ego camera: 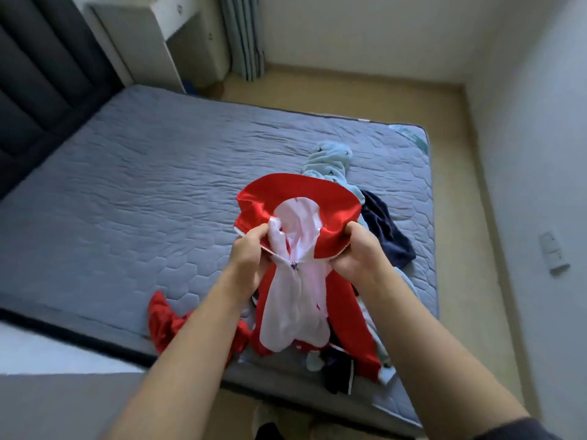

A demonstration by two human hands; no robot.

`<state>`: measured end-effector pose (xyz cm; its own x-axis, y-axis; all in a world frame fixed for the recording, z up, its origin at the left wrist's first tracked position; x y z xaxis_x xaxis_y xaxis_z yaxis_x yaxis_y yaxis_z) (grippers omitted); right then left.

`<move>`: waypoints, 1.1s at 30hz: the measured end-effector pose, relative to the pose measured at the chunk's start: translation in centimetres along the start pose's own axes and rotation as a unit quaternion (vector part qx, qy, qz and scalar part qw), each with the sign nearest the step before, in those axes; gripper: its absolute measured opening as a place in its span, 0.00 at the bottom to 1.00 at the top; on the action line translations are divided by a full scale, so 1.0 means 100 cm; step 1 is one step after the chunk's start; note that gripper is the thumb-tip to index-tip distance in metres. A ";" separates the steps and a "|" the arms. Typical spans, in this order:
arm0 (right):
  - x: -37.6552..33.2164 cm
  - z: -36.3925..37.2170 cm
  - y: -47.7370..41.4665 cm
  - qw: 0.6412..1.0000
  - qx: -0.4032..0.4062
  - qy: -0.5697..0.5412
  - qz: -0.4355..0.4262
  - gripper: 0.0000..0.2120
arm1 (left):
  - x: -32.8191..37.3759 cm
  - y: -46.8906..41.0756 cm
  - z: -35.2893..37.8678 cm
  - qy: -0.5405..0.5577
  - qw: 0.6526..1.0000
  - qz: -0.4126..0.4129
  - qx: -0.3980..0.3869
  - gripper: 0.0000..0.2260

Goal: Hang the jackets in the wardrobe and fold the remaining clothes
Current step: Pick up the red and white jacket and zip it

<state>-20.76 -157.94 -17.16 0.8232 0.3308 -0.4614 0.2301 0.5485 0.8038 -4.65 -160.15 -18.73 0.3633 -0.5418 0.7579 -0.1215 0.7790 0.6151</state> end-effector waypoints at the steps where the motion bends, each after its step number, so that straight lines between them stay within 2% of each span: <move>1: -0.004 0.004 0.017 1.000 -0.019 -0.005 0.009 0.18 | 0.009 0.018 -0.002 0.040 0.999 0.015 0.005 0.12; 3: -0.008 0.012 0.046 0.998 -0.057 -0.004 0.028 0.22 | 0.024 0.051 -0.007 0.124 0.991 0.046 0.023 0.14; 6: -0.006 0.025 0.088 0.992 -0.111 -0.005 0.057 0.23 | 0.041 0.097 -0.018 0.212 0.972 0.076 0.070 0.16; 9: 0.007 0.039 0.127 0.974 -0.187 0.008 0.123 0.13 | 0.051 0.143 -0.040 0.271 0.952 0.086 0.118 0.16; 12: 0.025 0.052 0.172 0.945 -0.272 0.025 0.178 0.06 | 0.055 0.188 -0.075 0.276 0.941 0.100 0.167 0.11; 14: 0.041 0.054 0.199 0.928 -0.314 0.055 0.191 0.12 | 0.053 0.219 -0.102 0.281 0.936 0.107 0.186 0.10; 16: 0.060 0.054 0.223 0.920 -0.324 0.102 0.195 0.25 | 0.045 0.249 -0.132 0.304 0.926 0.102 0.197 0.12; 20: 0.103 0.045 0.271 0.898 -0.334 0.232 0.165 0.21 | 0.014 0.312 -0.190 0.371 0.895 0.115 0.217 0.17; 23: 0.146 0.025 0.307 0.870 -0.360 0.284 0.184 0.19 | -0.015 0.360 -0.223 0.420 0.866 0.146 0.227 0.17; 27: 0.198 -0.021 0.362 0.813 -0.422 0.335 0.220 0.25 | -0.061 0.432 -0.262 0.473 0.807 0.210 0.284 0.18; 30: 0.239 -0.067 0.401 0.783 -0.437 0.398 0.194 0.21 | -0.101 0.496 -0.281 0.476 0.782 0.231 0.329 0.11; 33: 0.283 -0.124 0.438 0.746 -0.430 0.459 0.217 0.11 | -0.152 0.565 -0.299 0.513 0.742 0.241 0.357 0.12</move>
<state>6.19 -115.02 0.33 -0.0711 0.7913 -0.6072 -0.6978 0.3955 0.5972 10.62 -98.42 -2.01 0.5855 0.5565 0.5895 -0.7923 0.2393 0.5612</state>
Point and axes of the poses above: each hand's wrist, its own y-axis away from the middle knuckle, its own z-axis out of the palm, x = y × z, the point moved 2 cm from there along -y, towards the middle knuckle, and after that the axes turned 14 degrees about x, right-handed, at the moved point
